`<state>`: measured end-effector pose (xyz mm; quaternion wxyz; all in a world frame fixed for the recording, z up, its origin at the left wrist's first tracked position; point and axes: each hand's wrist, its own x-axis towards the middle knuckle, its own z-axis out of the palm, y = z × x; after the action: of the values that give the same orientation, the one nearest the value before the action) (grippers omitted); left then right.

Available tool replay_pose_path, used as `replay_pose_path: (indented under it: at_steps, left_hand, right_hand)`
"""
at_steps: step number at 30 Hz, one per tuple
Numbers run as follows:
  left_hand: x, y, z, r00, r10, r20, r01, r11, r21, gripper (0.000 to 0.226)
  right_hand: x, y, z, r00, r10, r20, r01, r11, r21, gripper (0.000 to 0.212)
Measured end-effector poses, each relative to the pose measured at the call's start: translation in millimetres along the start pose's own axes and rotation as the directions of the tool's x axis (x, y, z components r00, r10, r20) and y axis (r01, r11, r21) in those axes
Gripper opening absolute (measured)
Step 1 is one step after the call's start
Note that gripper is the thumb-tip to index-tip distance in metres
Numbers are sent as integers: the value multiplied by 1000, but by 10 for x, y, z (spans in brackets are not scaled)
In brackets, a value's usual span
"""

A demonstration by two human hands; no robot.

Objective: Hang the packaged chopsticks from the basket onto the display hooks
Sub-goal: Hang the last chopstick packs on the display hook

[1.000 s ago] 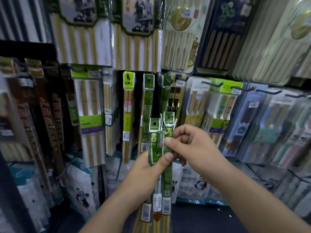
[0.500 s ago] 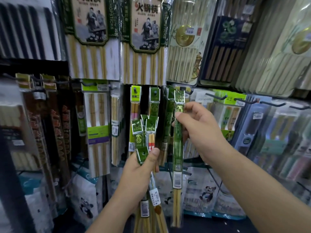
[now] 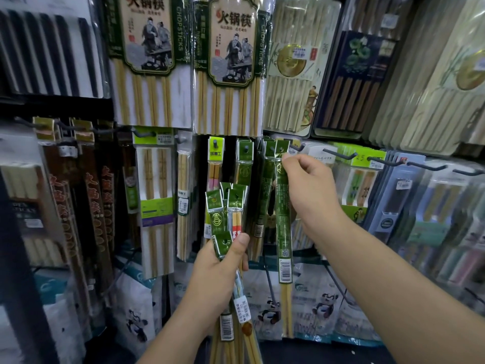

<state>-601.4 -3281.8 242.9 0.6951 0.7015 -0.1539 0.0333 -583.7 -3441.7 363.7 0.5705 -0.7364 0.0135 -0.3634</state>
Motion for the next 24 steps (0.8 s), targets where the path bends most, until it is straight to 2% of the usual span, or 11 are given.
replay_pose_path:
  at_steps: [8, 13, 21, 24]
  left_hand:
    - [-8, -13, -1, 1000, -13, -2, 13, 1000, 10, 63]
    - [-10, 19, 8, 1000, -17, -4, 17, 1000, -12, 61]
    - [-1, -1, -8, 1000, 19, -5, -19, 999, -36, 61]
    - [-2, -8, -24, 999, 27, -18, -28, 998, -60, 60]
  right_hand:
    - [-5, -26, 29, 999, -31, -16, 31, 999, -28, 42]
    - [54, 37, 59, 996, -83, -22, 80, 989, -123, 41]
    - [166, 251, 76, 998, -64, 7, 63, 966, -252, 48]
    - [134, 273, 59, 998, -54, -16, 48, 958, -282, 40]
